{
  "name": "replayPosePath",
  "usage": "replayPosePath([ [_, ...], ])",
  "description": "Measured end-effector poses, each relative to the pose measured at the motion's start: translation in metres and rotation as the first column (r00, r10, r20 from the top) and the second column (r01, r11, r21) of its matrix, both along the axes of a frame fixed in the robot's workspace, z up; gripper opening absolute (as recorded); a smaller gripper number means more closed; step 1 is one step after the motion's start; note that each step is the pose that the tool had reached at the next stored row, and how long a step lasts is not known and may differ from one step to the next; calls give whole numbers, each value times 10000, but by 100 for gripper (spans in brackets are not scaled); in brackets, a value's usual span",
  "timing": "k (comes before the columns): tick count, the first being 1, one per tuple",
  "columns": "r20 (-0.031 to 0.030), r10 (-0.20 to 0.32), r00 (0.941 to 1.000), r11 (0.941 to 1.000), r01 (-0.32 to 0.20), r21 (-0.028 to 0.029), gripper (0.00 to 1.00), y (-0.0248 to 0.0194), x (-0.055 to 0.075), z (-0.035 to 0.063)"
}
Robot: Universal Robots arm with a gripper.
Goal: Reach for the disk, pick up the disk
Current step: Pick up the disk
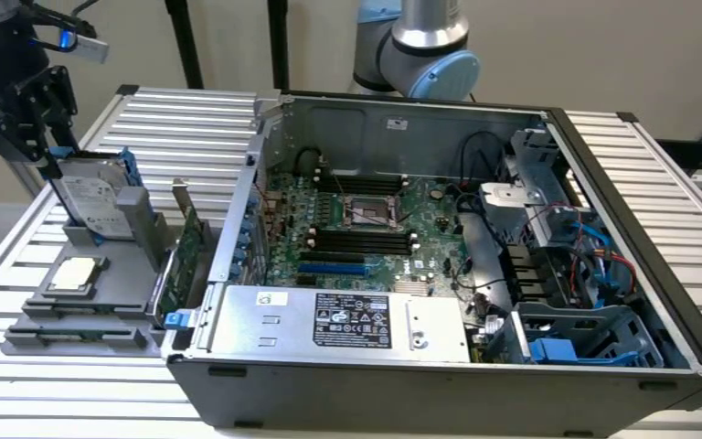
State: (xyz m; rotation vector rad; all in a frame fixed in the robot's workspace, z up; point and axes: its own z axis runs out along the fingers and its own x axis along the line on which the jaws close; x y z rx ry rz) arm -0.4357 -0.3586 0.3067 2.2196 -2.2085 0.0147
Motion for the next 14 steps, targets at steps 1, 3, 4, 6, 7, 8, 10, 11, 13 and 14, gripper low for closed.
replayPosePath([
  [1,1,0,10000,10000,0,0,54,-5,0,-19],
  [3,3,-1,10000,10000,1,0,54,-9,-1,-55],
  [4,4,-1,10000,10000,1,0,54,-11,-1,-73],
  [6,7,0,10000,10000,0,0,54,-12,0,-107],
  [7,8,0,10000,10000,0,0,54,-13,0,-119],
  [8,10,0,10000,10000,0,1,54,-13,0,-129],
  [10,7,0,10000,10000,0,6,54,-13,0,-132],
  [11,7,0,10000,10000,0,9,54,-13,0,-133],
  [13,11,0,10000,10000,0,18,54,-13,0,-135],
  [14,12,0,10000,10000,0,20,54,-13,0,-135],
])
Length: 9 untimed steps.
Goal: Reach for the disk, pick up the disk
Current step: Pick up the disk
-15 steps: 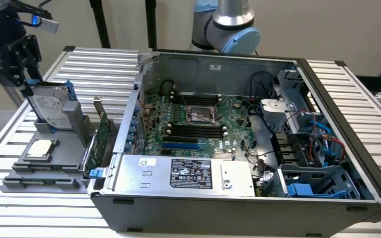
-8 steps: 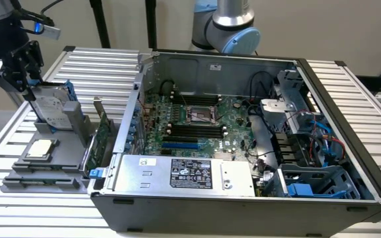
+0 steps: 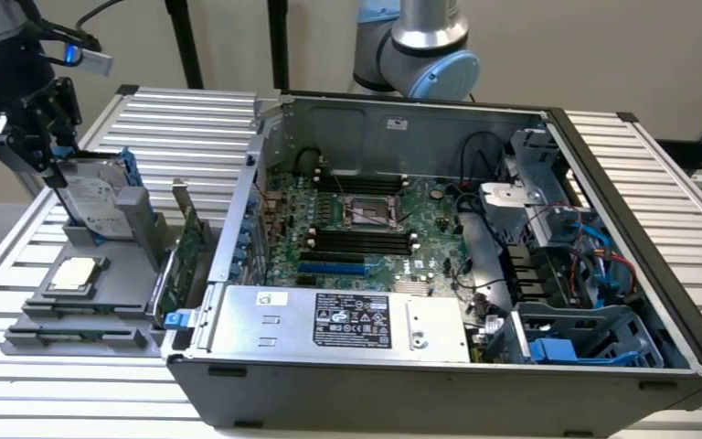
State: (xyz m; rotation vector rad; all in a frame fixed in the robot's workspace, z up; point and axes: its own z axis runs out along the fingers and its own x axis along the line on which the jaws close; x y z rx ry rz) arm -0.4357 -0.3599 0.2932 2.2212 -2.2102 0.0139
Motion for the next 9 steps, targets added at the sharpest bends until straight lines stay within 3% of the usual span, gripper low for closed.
replayPosePath([
  [3,1,0,10000,10000,0,1,52,0,0,0],
  [6,3,0,10000,10000,0,1,38,0,0,0],
  [9,23,2,10000,10000,-2,1,38,-1,0,-1],
])
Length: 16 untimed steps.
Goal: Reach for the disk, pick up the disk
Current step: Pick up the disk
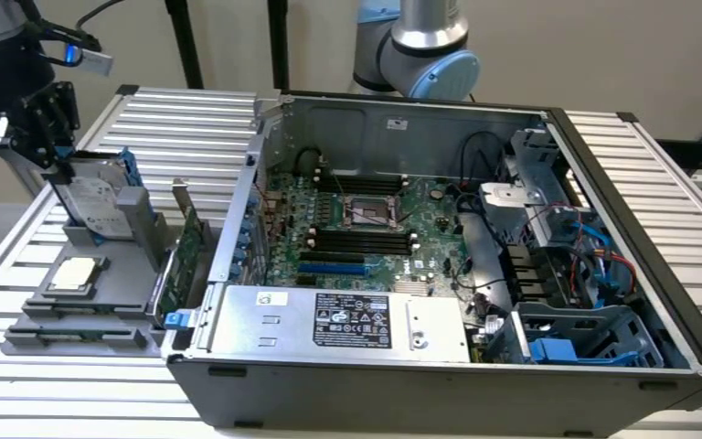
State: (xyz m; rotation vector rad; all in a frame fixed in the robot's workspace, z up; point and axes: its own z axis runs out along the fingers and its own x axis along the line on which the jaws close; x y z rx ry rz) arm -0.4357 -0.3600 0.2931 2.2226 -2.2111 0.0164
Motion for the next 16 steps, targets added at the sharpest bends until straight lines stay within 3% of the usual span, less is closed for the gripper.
replayPosePath([
  [8,61,-1,10000,10000,1,1,38,1,-17,-9],
  [16,77,-1,10000,10000,1,-1,38,1,-28,-15],
])
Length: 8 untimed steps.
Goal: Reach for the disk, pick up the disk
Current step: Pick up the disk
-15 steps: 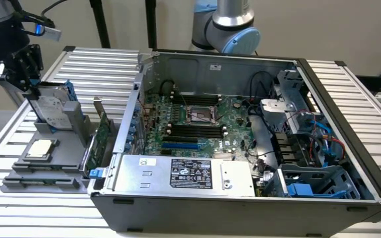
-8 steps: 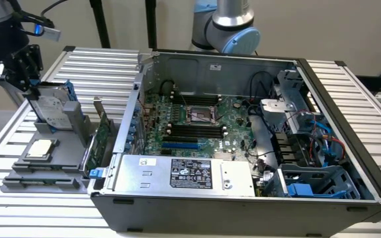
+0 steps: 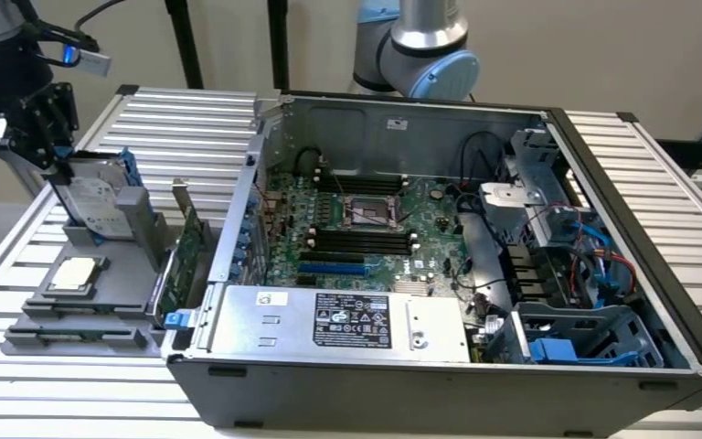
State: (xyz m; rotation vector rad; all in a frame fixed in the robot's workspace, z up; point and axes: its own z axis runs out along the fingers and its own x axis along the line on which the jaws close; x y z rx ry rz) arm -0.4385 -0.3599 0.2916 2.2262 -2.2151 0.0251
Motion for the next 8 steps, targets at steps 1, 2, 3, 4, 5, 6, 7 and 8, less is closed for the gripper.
replayPosePath([
  [1,0,0,10000,10000,0,-1,38,0,0,0],
  [2,0,0,10000,10000,0,-3,36,0,0,-1],
  [3,0,0,10000,10000,0,-1,32,0,0,-1],
  [4,1,0,10000,10000,0,0,32,0,0,-2],
  [5,2,-1,10000,10000,1,1,32,0,0,-2],
  [6,2,0,10000,10000,0,0,32,0,0,-2],
  [7,3,0,10000,10000,0,1,32,0,0,-2],
  [8,3,-2,10000,10000,2,2,32,-1,0,-3],
])
